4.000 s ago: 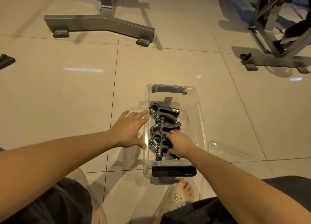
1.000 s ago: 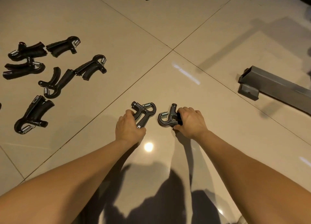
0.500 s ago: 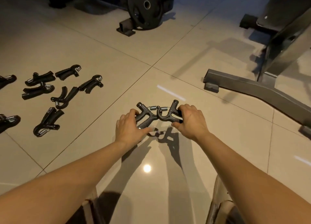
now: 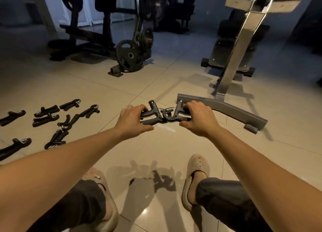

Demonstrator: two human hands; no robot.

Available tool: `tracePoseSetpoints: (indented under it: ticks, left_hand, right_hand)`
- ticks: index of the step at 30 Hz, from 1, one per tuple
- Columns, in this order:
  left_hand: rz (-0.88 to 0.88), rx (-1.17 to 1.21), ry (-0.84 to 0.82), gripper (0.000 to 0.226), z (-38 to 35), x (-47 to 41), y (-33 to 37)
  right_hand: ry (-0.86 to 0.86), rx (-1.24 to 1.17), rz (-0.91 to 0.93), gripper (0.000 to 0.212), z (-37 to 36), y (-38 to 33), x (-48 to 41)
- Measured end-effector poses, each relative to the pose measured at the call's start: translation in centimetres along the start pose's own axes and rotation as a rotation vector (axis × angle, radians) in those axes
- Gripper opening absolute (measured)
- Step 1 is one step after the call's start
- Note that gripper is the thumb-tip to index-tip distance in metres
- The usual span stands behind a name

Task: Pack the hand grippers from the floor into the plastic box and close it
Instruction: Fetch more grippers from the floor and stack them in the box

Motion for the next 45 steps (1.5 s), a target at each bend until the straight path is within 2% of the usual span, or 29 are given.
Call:
tracePoseSetpoints:
  ticks: [5,11,16,23,26,36,41,45]
  left_hand:
    - [-0.076,0.035,-0.024,0.062,2.3,3.8,7.0]
    - [-0.193,0.063,-0.068,0.061,2.0,8.4,13.6]
    - [-0.323,0.075,-0.181,0.056,-1.5,11.2,20.3]
    - [-0.382,0.174,-0.350,0.062,-8.5,13.7,28.1]
    - [-0.400,0.177,-0.402,0.070,-10.9,14.0,30.3]
    - [-0.464,0.012,-0.482,0.052,-17.7,15.2,36.6]
    - [-0.429,-0.128,-0.472,0.054,-19.5,14.2,38.2]
    - [-0.379,-0.135,-0.415,0.057,-20.4,12.5,39.2]
  right_hand:
    - [0.063,-0.002,-0.021,0.046,5.9,0.9,8.6]
    - [0.073,0.031,-0.107,0.042,9.4,2.2,17.7]
    - [-0.036,-0.021,-0.225,0.040,10.1,5.5,25.8]
    - [-0.189,-0.029,-0.408,0.034,11.2,10.8,34.4]
    - [-0.232,-0.043,-0.458,0.037,10.7,12.7,37.0]
    - [-0.266,-0.145,-0.531,0.045,5.3,20.8,43.2]
    - [-0.313,-0.205,-0.551,0.051,2.3,25.5,44.8]
    - [-0.392,-0.224,-0.570,0.053,0.1,29.2,44.0]
Point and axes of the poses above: each hand's wrist, its own x-axis away from the middle knuckle, its own z-axis out of the back of the hand, y = z × x, the point moved 1 cm from there along -x, towards the middle knuckle, and after that the axes turned 11 degrees about -y, right-handed, at the moved point
